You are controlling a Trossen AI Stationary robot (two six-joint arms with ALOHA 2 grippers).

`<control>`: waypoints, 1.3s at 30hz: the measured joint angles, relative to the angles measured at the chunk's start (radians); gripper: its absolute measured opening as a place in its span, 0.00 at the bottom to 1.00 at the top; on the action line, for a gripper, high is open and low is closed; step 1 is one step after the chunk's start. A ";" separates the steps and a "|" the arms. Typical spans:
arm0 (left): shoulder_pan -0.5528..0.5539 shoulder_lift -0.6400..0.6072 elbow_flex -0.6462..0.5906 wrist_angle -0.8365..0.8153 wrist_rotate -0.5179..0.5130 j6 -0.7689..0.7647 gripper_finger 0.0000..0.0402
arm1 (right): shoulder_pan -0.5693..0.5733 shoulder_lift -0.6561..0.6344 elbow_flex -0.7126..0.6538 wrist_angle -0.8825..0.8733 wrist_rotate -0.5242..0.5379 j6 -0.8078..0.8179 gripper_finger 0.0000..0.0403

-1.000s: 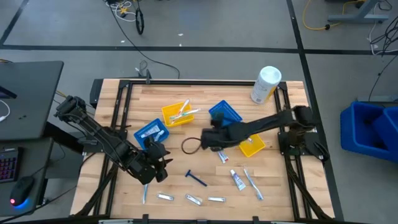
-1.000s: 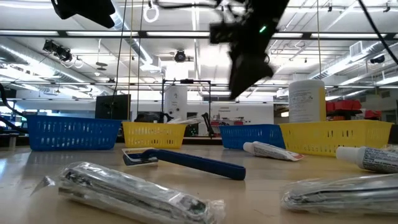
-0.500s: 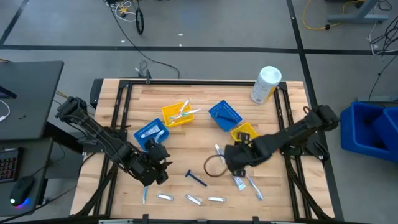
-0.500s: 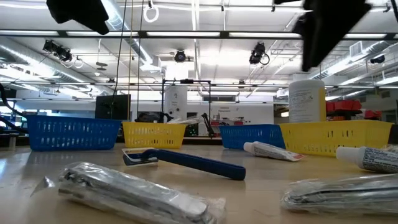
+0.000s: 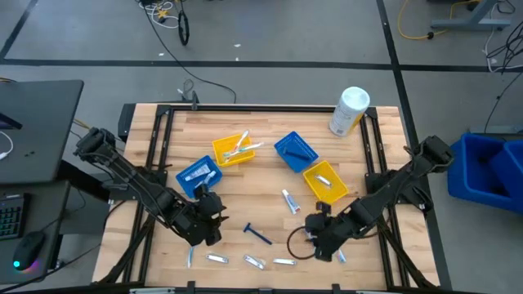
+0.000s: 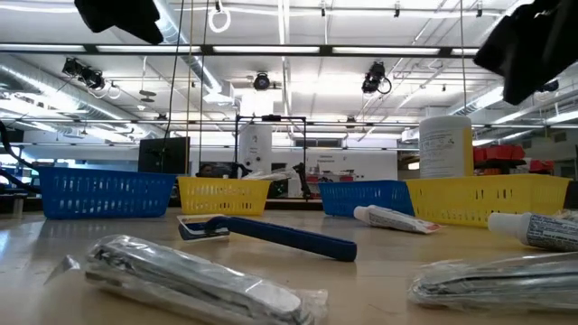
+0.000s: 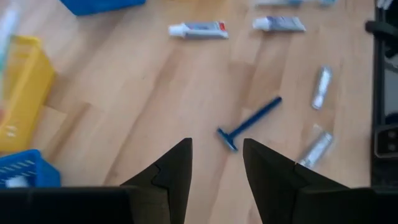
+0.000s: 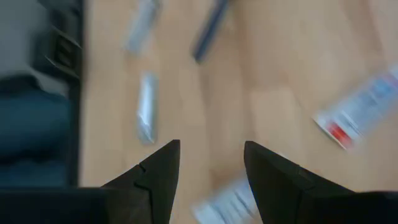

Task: Pick & Place Travel size toiletries
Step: Put the razor into the right blue bin

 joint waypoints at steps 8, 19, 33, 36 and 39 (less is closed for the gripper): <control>-0.027 0.020 -0.001 0.019 0.035 0.000 0.38 | 0.001 0.038 -0.219 0.677 0.111 -0.079 0.51; -0.075 0.019 -0.001 0.024 0.010 0.029 0.37 | -0.061 0.277 -0.182 0.939 0.219 -0.226 0.53; -0.075 0.021 -0.001 0.025 0.012 0.043 0.37 | -0.126 0.562 0.028 0.899 0.217 -0.324 0.50; -0.075 0.021 -0.001 0.026 0.020 0.045 0.37 | -0.130 0.568 0.033 0.854 0.220 -0.324 0.48; -0.075 0.021 -0.001 0.026 0.023 0.044 0.37 | -0.131 0.567 0.032 0.807 0.213 -0.363 0.42</control>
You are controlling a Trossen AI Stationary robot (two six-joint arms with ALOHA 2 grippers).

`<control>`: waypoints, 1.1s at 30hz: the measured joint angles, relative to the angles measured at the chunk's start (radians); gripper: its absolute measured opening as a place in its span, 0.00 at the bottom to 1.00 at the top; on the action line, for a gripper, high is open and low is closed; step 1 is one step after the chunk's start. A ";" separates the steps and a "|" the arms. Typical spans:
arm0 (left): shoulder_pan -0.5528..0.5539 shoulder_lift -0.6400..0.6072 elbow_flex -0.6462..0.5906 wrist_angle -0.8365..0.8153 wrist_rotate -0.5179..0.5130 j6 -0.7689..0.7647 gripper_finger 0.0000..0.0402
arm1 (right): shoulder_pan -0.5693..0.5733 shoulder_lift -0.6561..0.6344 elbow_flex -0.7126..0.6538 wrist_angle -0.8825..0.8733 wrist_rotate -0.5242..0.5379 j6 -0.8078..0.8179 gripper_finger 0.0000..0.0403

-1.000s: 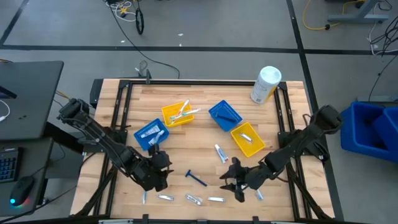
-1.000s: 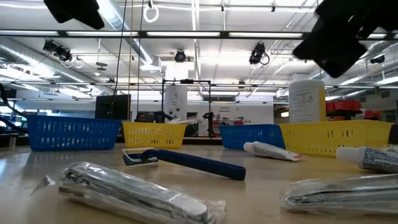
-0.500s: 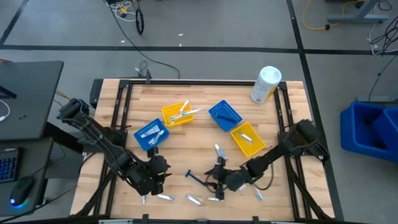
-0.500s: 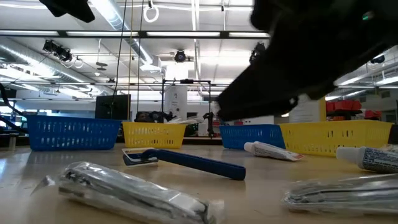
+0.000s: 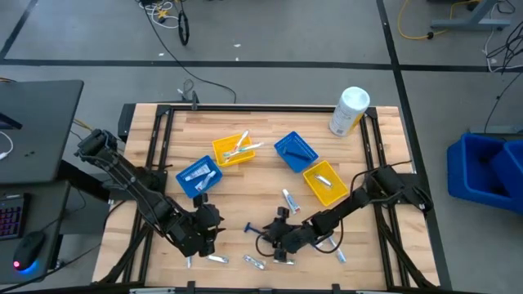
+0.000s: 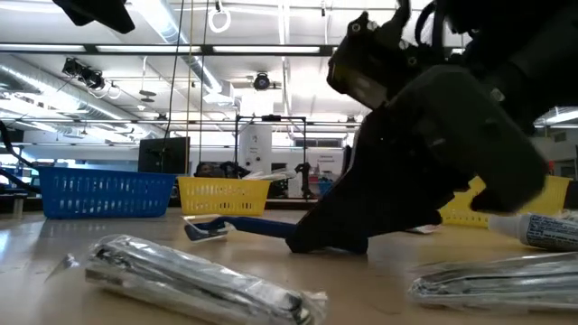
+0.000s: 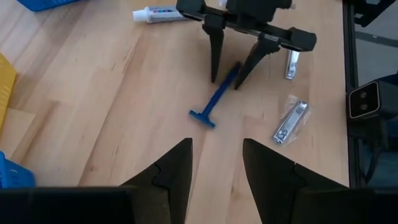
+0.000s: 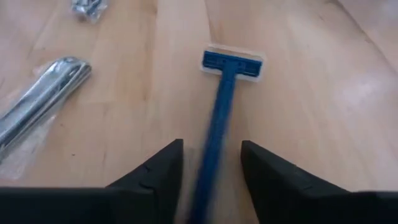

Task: Pick & Place Travel size toiletries
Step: Put the razor into the right blue bin

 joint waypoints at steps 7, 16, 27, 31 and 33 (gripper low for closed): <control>0.000 0.000 0.000 -0.001 0.001 -0.013 0.37 | -0.013 -0.003 0.003 -0.037 -0.020 -0.040 0.23; 0.000 0.000 0.000 -0.001 0.000 -0.024 0.37 | -0.064 -0.058 -0.003 -0.079 -0.099 -0.106 0.12; 0.000 0.000 0.000 0.000 -0.007 -0.027 0.37 | -0.188 -0.436 -0.001 -0.507 0.044 -0.180 0.13; 0.000 0.000 0.000 -0.001 -0.030 -0.024 0.37 | -0.267 -0.587 -0.002 -0.698 0.135 -0.177 0.13; 0.000 0.000 0.000 -0.001 -0.034 -0.024 0.37 | -0.318 -0.647 -0.002 -0.773 0.142 -0.165 0.13</control>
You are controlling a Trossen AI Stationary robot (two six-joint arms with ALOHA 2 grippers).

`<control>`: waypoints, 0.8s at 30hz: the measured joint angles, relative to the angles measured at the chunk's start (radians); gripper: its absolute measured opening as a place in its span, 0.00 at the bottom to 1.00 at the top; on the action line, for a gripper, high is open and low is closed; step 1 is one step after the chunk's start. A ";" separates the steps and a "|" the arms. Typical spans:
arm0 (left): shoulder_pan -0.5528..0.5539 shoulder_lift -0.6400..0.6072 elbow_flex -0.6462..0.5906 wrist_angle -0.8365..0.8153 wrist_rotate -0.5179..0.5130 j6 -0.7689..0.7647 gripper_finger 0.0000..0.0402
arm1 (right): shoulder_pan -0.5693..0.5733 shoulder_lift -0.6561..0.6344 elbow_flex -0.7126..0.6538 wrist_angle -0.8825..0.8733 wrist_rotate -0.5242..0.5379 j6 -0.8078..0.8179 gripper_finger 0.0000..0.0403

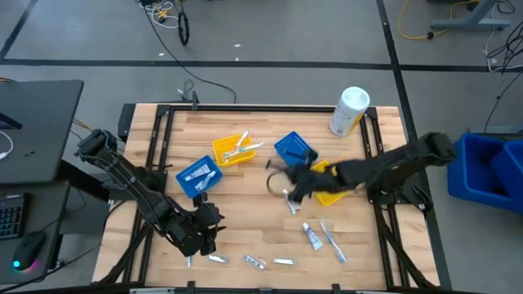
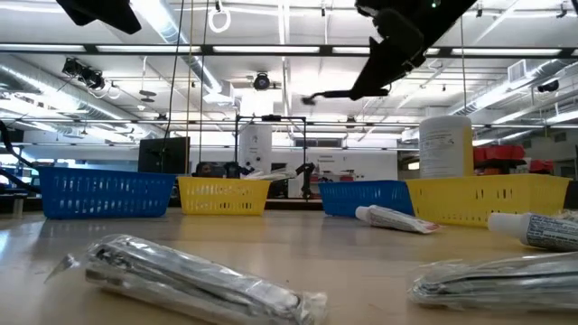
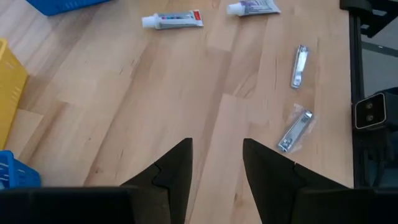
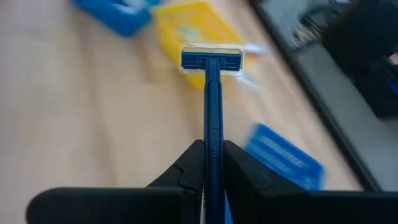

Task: Pick & Place Travel size toiletries
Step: Put the razor into the right blue bin

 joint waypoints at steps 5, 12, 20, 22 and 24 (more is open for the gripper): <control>0.000 0.000 0.000 0.000 -0.023 0.000 0.37 | -0.142 -0.072 -0.028 -0.113 -0.012 0.039 0.13; 0.000 0.000 0.000 0.005 -0.049 -0.002 0.37 | -0.334 -0.070 -0.129 -0.114 -0.192 0.029 0.13; 0.000 0.000 0.000 0.018 -0.077 -0.003 0.37 | -0.443 -0.061 -0.262 0.073 -0.371 -0.006 0.13; 0.002 0.000 0.000 0.018 -0.109 -0.004 0.37 | -0.453 -0.053 -0.296 0.127 -0.424 -0.006 0.13; 0.005 0.000 0.000 0.017 -0.129 -0.018 0.37 | -0.457 -0.043 -0.324 0.174 -0.446 -0.008 0.13</control>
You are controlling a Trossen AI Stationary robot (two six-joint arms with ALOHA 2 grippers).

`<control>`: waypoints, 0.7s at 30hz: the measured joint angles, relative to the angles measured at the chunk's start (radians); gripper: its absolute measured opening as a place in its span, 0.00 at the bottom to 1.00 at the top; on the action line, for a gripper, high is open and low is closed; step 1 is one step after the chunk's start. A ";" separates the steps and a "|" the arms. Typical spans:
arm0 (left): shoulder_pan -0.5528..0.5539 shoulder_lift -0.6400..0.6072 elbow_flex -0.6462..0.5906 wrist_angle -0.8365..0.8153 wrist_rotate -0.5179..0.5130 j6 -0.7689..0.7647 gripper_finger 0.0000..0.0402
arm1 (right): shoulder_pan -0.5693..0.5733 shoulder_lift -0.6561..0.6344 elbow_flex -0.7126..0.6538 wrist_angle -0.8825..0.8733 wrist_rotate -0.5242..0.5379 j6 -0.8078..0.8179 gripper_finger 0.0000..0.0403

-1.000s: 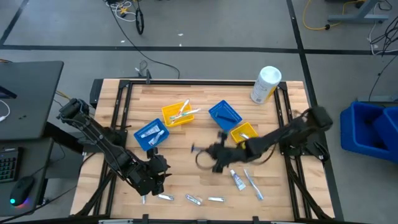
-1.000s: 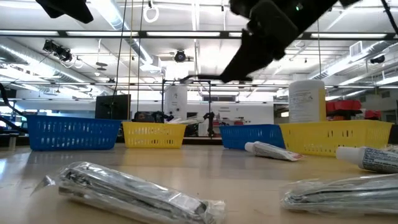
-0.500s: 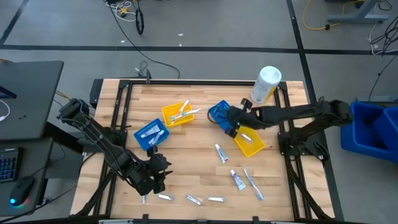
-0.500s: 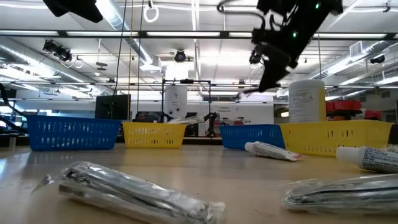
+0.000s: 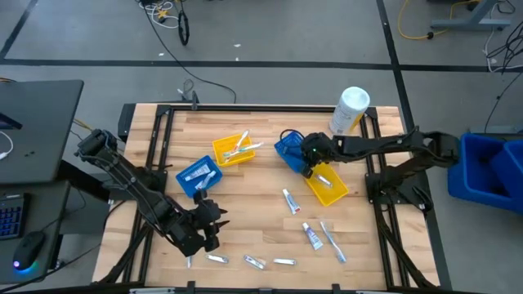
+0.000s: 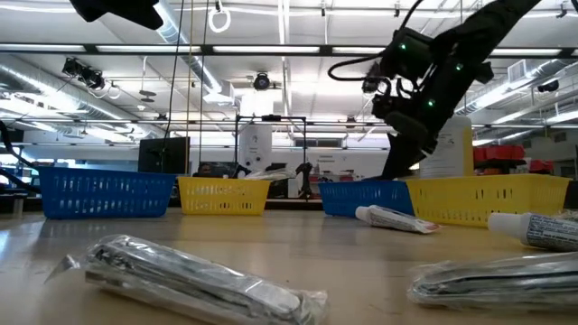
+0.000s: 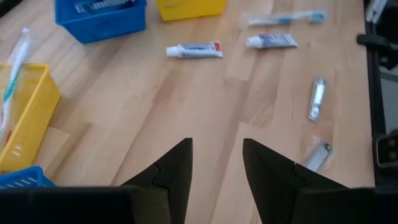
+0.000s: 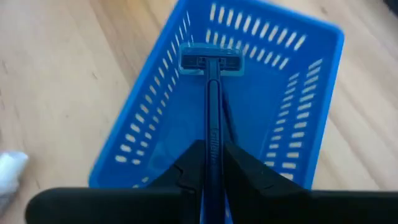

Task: Pick & Place Travel size toiletries
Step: Put the razor into the right blue bin, then put the toothpaste into the left blue bin

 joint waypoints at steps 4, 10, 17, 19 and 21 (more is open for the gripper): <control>0.017 0.000 0.000 0.000 0.000 -0.035 0.37 | -0.001 0.015 -0.018 0.019 0.000 -0.001 0.14; 0.057 0.000 0.000 -0.001 -0.058 -0.113 0.37 | -0.001 0.021 -0.018 0.032 0.001 -0.001 0.19; 0.110 0.000 0.000 0.000 -0.058 -0.170 0.37 | -0.001 0.021 -0.018 0.042 0.001 -0.006 0.33; 0.127 0.000 0.000 0.000 -0.040 -0.202 0.37 | -0.001 0.021 -0.018 0.042 0.001 -0.006 0.37; 0.139 0.000 0.000 -0.001 0.006 -0.188 0.37 | -0.001 0.019 -0.018 0.042 0.001 -0.009 0.41</control>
